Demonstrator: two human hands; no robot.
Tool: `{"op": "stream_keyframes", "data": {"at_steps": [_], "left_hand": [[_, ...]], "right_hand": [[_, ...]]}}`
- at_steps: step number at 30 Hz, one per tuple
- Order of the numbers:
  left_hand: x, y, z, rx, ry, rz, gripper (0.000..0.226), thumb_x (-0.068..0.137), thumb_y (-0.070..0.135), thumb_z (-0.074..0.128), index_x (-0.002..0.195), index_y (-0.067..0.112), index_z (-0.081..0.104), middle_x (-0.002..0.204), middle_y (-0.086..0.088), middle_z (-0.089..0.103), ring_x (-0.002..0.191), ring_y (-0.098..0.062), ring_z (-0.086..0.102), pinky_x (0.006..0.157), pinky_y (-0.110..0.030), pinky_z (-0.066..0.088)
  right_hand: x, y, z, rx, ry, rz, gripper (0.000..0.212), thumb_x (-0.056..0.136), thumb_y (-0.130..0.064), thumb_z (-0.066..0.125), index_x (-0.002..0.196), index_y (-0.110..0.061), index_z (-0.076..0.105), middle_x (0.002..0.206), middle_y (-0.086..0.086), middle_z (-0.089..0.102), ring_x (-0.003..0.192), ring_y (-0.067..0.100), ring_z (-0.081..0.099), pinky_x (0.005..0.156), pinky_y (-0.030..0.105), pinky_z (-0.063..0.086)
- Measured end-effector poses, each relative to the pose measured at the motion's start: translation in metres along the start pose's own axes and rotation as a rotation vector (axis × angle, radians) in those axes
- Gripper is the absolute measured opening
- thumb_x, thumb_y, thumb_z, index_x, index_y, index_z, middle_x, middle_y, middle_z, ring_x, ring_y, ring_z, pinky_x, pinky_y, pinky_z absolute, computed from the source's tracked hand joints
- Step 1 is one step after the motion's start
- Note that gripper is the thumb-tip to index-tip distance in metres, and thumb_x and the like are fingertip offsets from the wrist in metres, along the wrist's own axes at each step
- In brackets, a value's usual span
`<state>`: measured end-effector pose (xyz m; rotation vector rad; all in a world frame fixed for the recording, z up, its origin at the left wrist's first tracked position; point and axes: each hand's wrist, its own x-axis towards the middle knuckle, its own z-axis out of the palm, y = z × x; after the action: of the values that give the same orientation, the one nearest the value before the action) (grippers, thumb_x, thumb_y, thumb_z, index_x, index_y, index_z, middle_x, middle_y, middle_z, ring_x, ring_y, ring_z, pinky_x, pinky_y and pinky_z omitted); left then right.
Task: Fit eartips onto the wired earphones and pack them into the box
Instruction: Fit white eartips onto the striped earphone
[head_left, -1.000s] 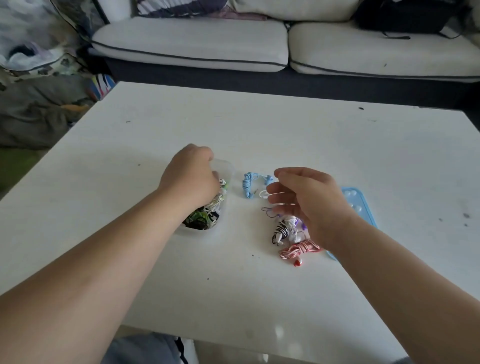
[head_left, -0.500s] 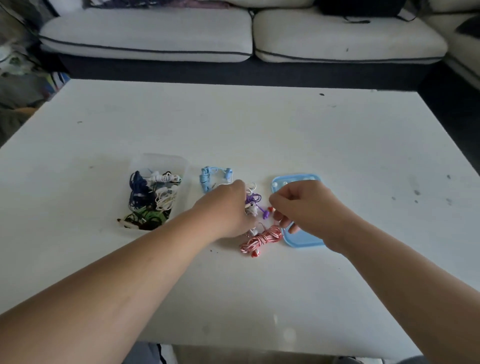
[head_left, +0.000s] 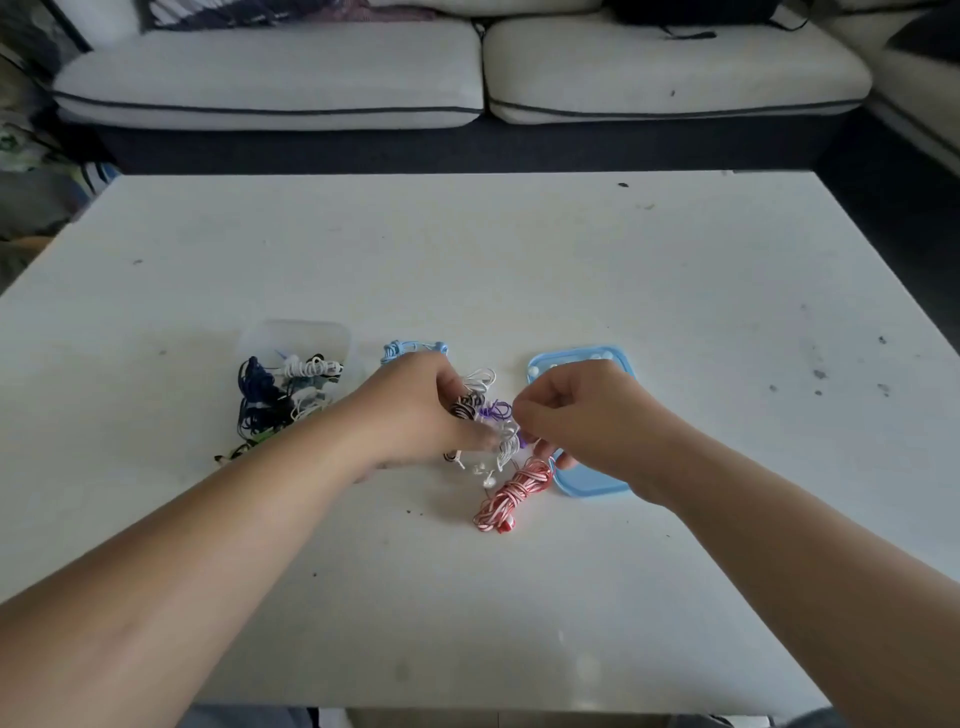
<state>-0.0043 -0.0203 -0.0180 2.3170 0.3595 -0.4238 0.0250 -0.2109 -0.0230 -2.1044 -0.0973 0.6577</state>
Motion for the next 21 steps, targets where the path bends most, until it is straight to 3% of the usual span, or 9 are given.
{"op": "stream_keyframes", "data": {"at_steps": [5, 8, 12, 16, 21], "left_hand": [[-0.007, 0.008, -0.015, -0.304, 0.017, 0.014, 0.029, 0.081, 0.023, 0.084, 0.103, 0.025, 0.066, 0.085, 0.001, 0.073, 0.058, -0.005, 0.061, 0.062, -0.028, 0.050], [-0.012, 0.012, -0.025, -0.490, -0.023, 0.031, 0.013, 0.087, 0.011, 0.072, 0.098, 0.019, 0.073, 0.080, -0.006, 0.072, 0.067, -0.018, 0.061, 0.064, -0.032, 0.050], [-0.021, 0.017, -0.034, -0.784, -0.133, 0.048, 0.027, 0.089, -0.005, 0.045, 0.088, 0.006, 0.070, 0.075, -0.012, 0.067, 0.066, -0.028, 0.060, 0.054, -0.028, 0.050], [-0.028, 0.022, -0.039, -0.879, -0.233, 0.092, 0.025, 0.088, -0.002, 0.040, 0.084, 0.007, 0.063, 0.075, -0.012, 0.058, 0.068, -0.028, 0.057, 0.061, -0.034, 0.051], [-0.032, 0.028, -0.036, -0.858, -0.213, 0.146, 0.019, 0.096, 0.006, 0.054, 0.079, 0.012, 0.058, 0.069, -0.010, 0.053, 0.064, -0.026, 0.057, 0.063, -0.036, 0.051]], "right_hand": [[-0.001, -0.008, 0.006, 0.168, 0.036, -0.009, 0.018, 0.092, -0.008, 0.063, 0.098, -0.020, 0.074, 0.093, 0.011, 0.078, 0.080, 0.030, 0.074, 0.083, 0.044, 0.064], [-0.003, -0.016, 0.004, 0.466, -0.049, -0.018, 0.031, 0.095, 0.010, 0.055, 0.113, -0.010, 0.070, 0.111, 0.017, 0.074, 0.083, 0.025, 0.074, 0.081, 0.042, 0.064], [-0.004, -0.016, 0.003, 0.560, -0.120, -0.052, 0.041, 0.093, 0.014, 0.057, 0.124, -0.010, 0.068, 0.123, 0.010, 0.072, 0.102, 0.029, 0.075, 0.084, 0.038, 0.061], [-0.006, -0.014, 0.002, 0.614, -0.134, -0.057, 0.045, 0.094, 0.011, 0.059, 0.130, -0.015, 0.064, 0.128, 0.013, 0.068, 0.108, 0.036, 0.072, 0.092, 0.045, 0.060], [-0.009, -0.016, -0.003, 0.736, -0.282, -0.100, 0.042, 0.098, 0.011, 0.050, 0.136, -0.005, 0.058, 0.120, 0.025, 0.070, 0.107, 0.042, 0.071, 0.095, 0.046, 0.058]]}}
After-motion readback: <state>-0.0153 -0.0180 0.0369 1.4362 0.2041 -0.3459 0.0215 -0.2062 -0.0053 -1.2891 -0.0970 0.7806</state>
